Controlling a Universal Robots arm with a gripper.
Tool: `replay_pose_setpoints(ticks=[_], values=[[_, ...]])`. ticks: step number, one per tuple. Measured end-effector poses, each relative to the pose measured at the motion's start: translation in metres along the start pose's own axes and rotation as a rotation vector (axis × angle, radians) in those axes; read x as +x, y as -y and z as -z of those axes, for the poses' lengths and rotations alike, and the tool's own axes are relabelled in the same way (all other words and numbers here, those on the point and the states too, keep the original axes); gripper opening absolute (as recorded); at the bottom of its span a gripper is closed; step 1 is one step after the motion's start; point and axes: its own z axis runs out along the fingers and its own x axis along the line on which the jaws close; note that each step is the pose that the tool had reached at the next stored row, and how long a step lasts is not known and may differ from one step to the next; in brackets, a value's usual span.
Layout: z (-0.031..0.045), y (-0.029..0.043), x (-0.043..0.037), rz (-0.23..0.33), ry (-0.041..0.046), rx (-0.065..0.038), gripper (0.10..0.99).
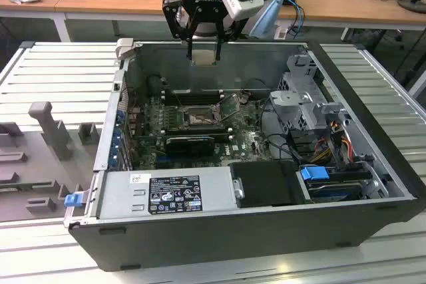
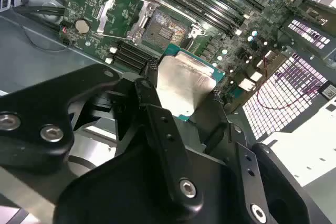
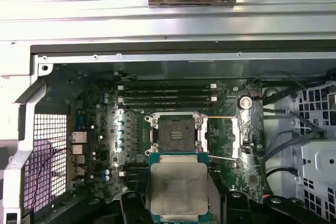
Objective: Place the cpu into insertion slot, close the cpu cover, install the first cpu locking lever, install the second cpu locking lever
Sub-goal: 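Place the cpu into insertion slot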
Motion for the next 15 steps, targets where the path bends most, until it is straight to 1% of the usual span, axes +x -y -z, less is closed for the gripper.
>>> replay_pose_setpoints(ticks=[4, 7, 8, 12, 15], values=[[0.0, 0.0, 0.0, -0.025, 0.0022, 0.0, 0.529], [-0.0001, 0.0, 0.0, -0.059, 0.0053, -0.001, 0.529], [-0.0008, 0.0001, 0.0, -0.079, 0.0068, -0.001, 0.529], [-0.0027, 0.0004, -0.0001, -0.081, 0.0045, -0.001, 0.529], [-0.003, 0.0004, -0.0001, -0.094, 0.0055, -0.001, 0.529]])
